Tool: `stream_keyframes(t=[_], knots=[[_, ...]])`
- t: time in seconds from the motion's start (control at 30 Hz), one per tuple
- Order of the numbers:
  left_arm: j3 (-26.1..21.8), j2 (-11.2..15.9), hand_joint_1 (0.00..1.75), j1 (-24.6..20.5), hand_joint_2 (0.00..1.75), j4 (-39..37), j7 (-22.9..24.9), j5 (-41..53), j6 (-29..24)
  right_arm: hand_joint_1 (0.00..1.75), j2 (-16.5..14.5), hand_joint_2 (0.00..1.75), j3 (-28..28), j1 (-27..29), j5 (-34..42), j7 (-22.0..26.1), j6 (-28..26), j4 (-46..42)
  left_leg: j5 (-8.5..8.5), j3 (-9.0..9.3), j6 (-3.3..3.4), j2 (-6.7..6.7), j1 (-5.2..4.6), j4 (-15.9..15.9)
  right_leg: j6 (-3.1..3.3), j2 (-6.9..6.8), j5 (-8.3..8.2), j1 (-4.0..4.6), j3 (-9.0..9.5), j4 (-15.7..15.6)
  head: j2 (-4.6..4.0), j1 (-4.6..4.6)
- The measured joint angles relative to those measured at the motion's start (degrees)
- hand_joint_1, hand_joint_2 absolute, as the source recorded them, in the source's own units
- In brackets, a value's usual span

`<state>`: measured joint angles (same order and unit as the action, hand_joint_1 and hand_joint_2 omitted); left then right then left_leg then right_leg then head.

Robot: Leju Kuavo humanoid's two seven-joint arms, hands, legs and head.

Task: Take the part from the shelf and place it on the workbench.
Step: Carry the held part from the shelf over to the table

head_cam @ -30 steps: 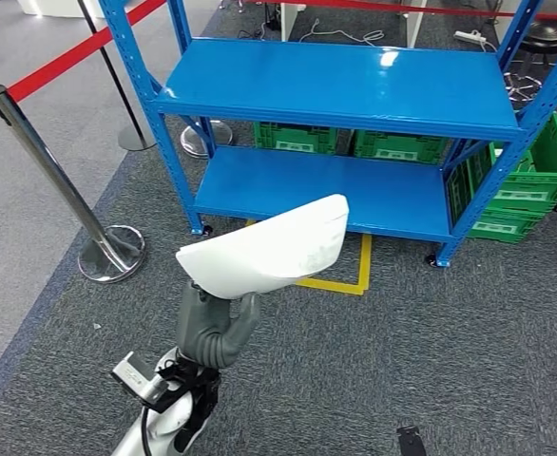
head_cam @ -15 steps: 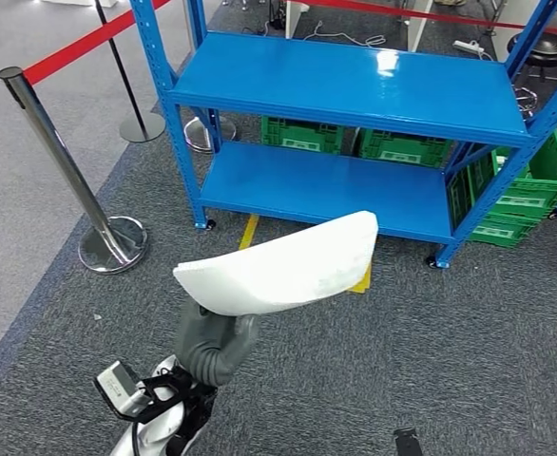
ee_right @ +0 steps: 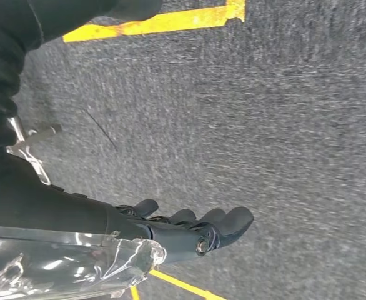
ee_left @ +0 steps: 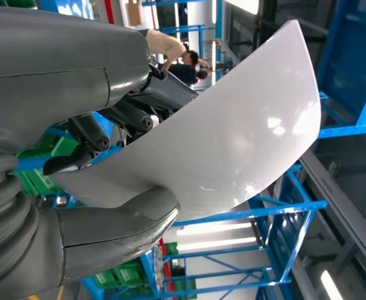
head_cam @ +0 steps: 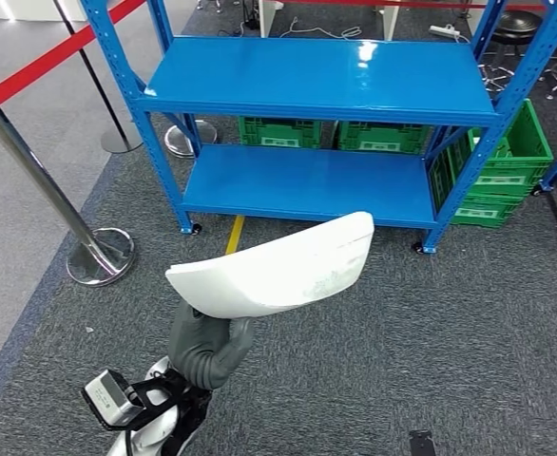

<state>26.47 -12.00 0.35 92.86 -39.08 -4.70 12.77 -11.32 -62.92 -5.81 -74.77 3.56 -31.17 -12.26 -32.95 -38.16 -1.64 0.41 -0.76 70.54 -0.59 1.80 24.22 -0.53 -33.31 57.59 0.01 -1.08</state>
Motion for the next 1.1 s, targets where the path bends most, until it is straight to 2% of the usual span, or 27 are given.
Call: stream_keyframes(t=[0.03,0.07,0.1,0.13,0.17,0.2,0.23,0.27,0.33,0.37,0.4,0.47,0.5,0.53,0.57,0.6,0.63,0.7,0.73,0.77,0.83,0.87,0.9,0.97,1.03,1.07,1.1], knots=[[-0.08,0.00,1.75,0.11,1.75,0.01,0.00,0.00,0.00,0.00,0.01,1.75,-0.05,0.05,0.04,-0.11,0.00,0.00,-0.52,-1.17,-0.10,-0.06,0.15,2.31,-0.06,0.47,-0.06,-0.04,-0.10,0.01,0.01,0.00],[-0.18,-0.01,1.75,0.21,1.75,0.05,0.00,0.00,0.00,0.00,0.02,1.75,-0.11,0.09,0.07,-0.19,0.00,0.00,0.05,-1.35,-0.16,-0.15,0.32,2.61,-0.16,1.02,-0.14,-0.10,-0.17,0.02,0.01,0.00],[-0.27,-0.02,1.75,0.29,1.75,0.11,0.00,0.00,0.01,0.00,0.03,1.75,-0.17,0.09,0.08,-0.23,0.00,0.00,1.56,-0.46,-0.20,-0.32,0.50,0.82,-0.30,1.64,-0.22,-0.17,-0.20,0.03,0.00,0.02],[-0.36,-0.03,1.75,0.33,1.75,0.23,0.00,0.00,0.01,0.00,0.04,1.75,-0.24,0.07,0.08,-0.26,0.00,0.00,3.70,1.38,-0.26,-0.98,0.73,-2.75,-0.49,2.34,-0.32,-0.27,-0.23,0.05,0.00,0.01],[-0.43,-0.05,1.75,0.36,1.75,0.37,0.00,0.00,0.02,0.00,0.04,1.75,-0.31,0.01,0.08,-0.26,0.01,-0.01,5.60,3.48,-0.36,-2.51,1.02,-6.83,-0.74,3.03,-0.41,-0.32,-0.33,0.11,-0.01,0.01],[-0.49,-0.08,1.75,0.39,1.75,0.50,0.00,-0.01,0.03,0.00,0.04,1.75,-0.36,-0.08,0.08,-0.28,0.00,-0.02,6.74,5.27,-0.40,-4.00,1.34,-10.51,-1.03,3.70,-0.48,-0.32,-0.58,0.30,-0.01,0.01],[-0.57,-0.11,1.75,0.46,1.75,0.61,0.00,-0.02,0.04,0.00,0.04,1.75,-0.40,-0.14,0.07,-0.38,-0.01,-0.03,7.31,6.40,-0.36,-5.26,1.53,-12.95,-1.41,4.36,-0.63,-0.38,-0.95,0.41,-0.01,0.02],[-0.65,-0.14,1.75,0.53,1.75,0.68,0.00,-0.04,0.05,0.00,0.04,1.75,-0.43,-0.14,0.04,-0.54,-0.02,-0.05,7.27,6.74,-0.18,-5.90,1.56,-13.93,-1.80,4.94,-0.81,-0.45,-1.34,0.44,-0.01,0.01],[-0.83,-0.23,1.75,0.69,1.75,0.74,0.00,-0.10,0.08,0.00,0.05,1.75,-0.45,0.12,-0.04,-0.95,-0.04,-0.07,7.33,6.60,0.56,-4.82,1.41,-14.08,-2.63,6.01,-1.27,-0.79,-2.04,0.21,-0.01,0.03],[-0.90,-0.28,1.75,0.71,1.75,0.76,0.00,-0.13,0.13,0.00,0.04,1.75,-0.48,0.28,-0.08,-1.08,-0.05,-0.07,7.47,6.59,0.95,-4.11,1.39,-14.17,-2.90,5.39,-1.11,-0.76,-2.38,0.44,0.00,0.11],[-0.97,-0.33,1.75,0.75,1.75,0.80,0.00,-0.13,0.18,0.00,0.04,1.75,-0.50,0.35,-0.11,-1.15,-0.05,-0.07,7.59,6.60,1.36,-3.30,1.38,-14.30,-3.10,4.00,-0.33,-0.64,-3.08,1.60,-0.01,0.34],[-1.22,-0.36,1.75,0.97,1.75,0.90,0.00,-0.13,0.26,0.00,0.04,1.75,-0.52,0.19,-0.23,-1.20,-0.03,-0.07,7.64,6.59,1.87,-1.50,1.12,-14.39,-3.24,0.25,3.19,-0.34,-5.93,7.85,0.01,0.71],[-1.38,-0.34,1.75,1.12,1.75,0.94,0.00,-0.13,0.29,0.00,0.04,1.75,-0.53,0.07,-0.31,-1.20,-0.01,-0.07,7.60,6.56,2.02,-0.57,0.93,-14.38,-3.28,-0.79,5.16,-0.32,-7.72,11.99,0.00,0.82],[-1.51,-0.34,1.75,1.27,1.75,0.95,0.00,-0.13,0.33,0.00,0.04,1.75,-0.53,0.02,-0.39,-1.22,0.01,-0.07,7.58,6.55,2.07,0.32,0.79,-14.37,-3.28,-1.19,6.44,-0.32,-9.07,15.32,0.00,0.80],[-1.60,-0.33,1.75,1.37,1.75,0.95,0.00,-0.12,0.37,0.00,0.04,1.75,-0.54,0.05,-0.45,-1.25,0.03,-0.07,7.55,6.56,2.11,1.10,0.71,-14.36,-3.25,-1.34,6.69,-0.31,-9.49,16.81,0.00,0.81],[-1.67,-0.33,1.75,1.41,1.75,0.95,0.00,-0.11,0.41,0.00,0.04,1.75,-0.55,0.10,-0.49,-1.28,0.05,-0.07,7.53,6.59,2.11,1.80,0.68,-14.36,-3.20,-1.46,5.88,-0.30,-8.71,15.94,-0.01,0.82],[-1.72,-0.33,1.75,1.43,1.75,0.95,0.00,-0.10,0.44,0.00,0.04,1.75,-0.56,0.13,-0.51,-1.32,0.06,-0.07,7.48,6.66,2.05,2.46,0.67,-14.34,-3.13,-1.90,4.29,-0.28,-6.83,12.88,-0.01,0.83],[-1.80,-0.34,1.75,1.45,1.75,0.98,0.00,-0.08,0.51,0.00,0.03,1.75,-0.57,-0.03,-0.58,-1.37,0.05,-0.07,7.27,6.86,1.71,3.62,0.46,-14.23,-2.82,-4.39,1.48,-0.04,-2.22,4.86,-0.01,0.82],[-1.84,-0.35,1.75,1.46,1.75,1.01,0.00,-0.05,0.54,0.00,0.03,1.75,-0.57,-0.17,-0.67,-1.37,-0.01,-0.07,7.18,6.93,1.47,4.13,0.30,-14.14,-2.52,-5.34,0.79,0.12,-0.79,2.24,-0.01,0.77],[-1.88,-0.35,1.75,1.47,1.75,1.04,0.00,-0.03,0.57,0.00,0.03,1.75,-0.57,-0.26,-0.76,-1.37,-0.11,-0.07,7.14,6.97,1.21,4.60,0.15,-14.10,-2.19,-5.81,0.66,0.29,-0.25,1.09,0.00,0.72],[-1.92,-0.36,1.75,1.47,1.75,1.10,0.00,0.01,0.58,0.00,0.03,1.75,-0.57,-0.23,-0.91,-1.36,-0.56,-0.07,7.12,6.98,0.68,5.60,0.11,-14.13,-1.42,-4.58,0.49,0.44,-0.57,1.08,0.00,0.70],[-1.93,-0.36,1.75,1.46,1.75,1.14,0.00,0.02,0.58,0.00,0.03,1.75,-0.58,-0.15,-0.95,-1.37,-0.78,-0.07,6.85,6.93,0.33,5.36,0.21,-13.96,-1.10,-3.92,0.35,0.36,-0.73,1.05,0.00,0.70],[-1.95,-0.35,1.75,1.47,1.75,1.22,0.00,0.03,0.58,0.00,0.03,1.75,-0.60,-0.12,-0.96,-1.37,-0.96,-0.07,6.02,6.57,-0.03,4.48,0.32,-13.02,-0.78,-3.24,0.18,0.22,-0.83,0.97,0.00,0.69],[-2.06,-0.32,1.75,1.53,1.75,1.37,0.00,0.04,0.57,0.00,0.02,1.75,-0.63,-0.18,-0.98,-1.38,-1.02,-0.07,2.75,4.23,-0.61,1.68,0.52,-7.76,-0.33,-1.90,-0.11,-0.06,-1.02,0.89,-0.01,0.61],[-2.23,-0.31,1.75,1.67,1.75,1.41,0.00,0.04,0.49,0.00,0.02,1.75,-0.64,-0.21,-0.95,-1.44,-0.93,-0.07,-0.48,0.45,-0.78,0.36,0.59,-0.13,-0.14,-0.42,-0.28,-0.13,-1.25,0.89,-0.01,0.59],[-2.28,-0.31,1.75,1.73,1.75,1.41,0.00,0.03,0.40,0.00,0.02,1.75,-0.64,-0.16,-0.92,-1.51,-0.89,-0.07,-0.76,-0.72,-0.75,0.20,0.60,1.95,-0.13,0.37,-0.35,-0.12,-1.35,0.89,-0.01,0.59],[-2.31,-0.31,1.75,1.77,1.75,1.41,0.00,0.02,0.31,0.00,0.02,1.75,-0.65,-0.10,-0.90,-1.58,-0.85,-0.07,0.06,-0.91,-0.66,0.05,0.61,2.01,-0.18,1.20,-0.43,-0.13,-1.41,0.89,0.00,0.60]])
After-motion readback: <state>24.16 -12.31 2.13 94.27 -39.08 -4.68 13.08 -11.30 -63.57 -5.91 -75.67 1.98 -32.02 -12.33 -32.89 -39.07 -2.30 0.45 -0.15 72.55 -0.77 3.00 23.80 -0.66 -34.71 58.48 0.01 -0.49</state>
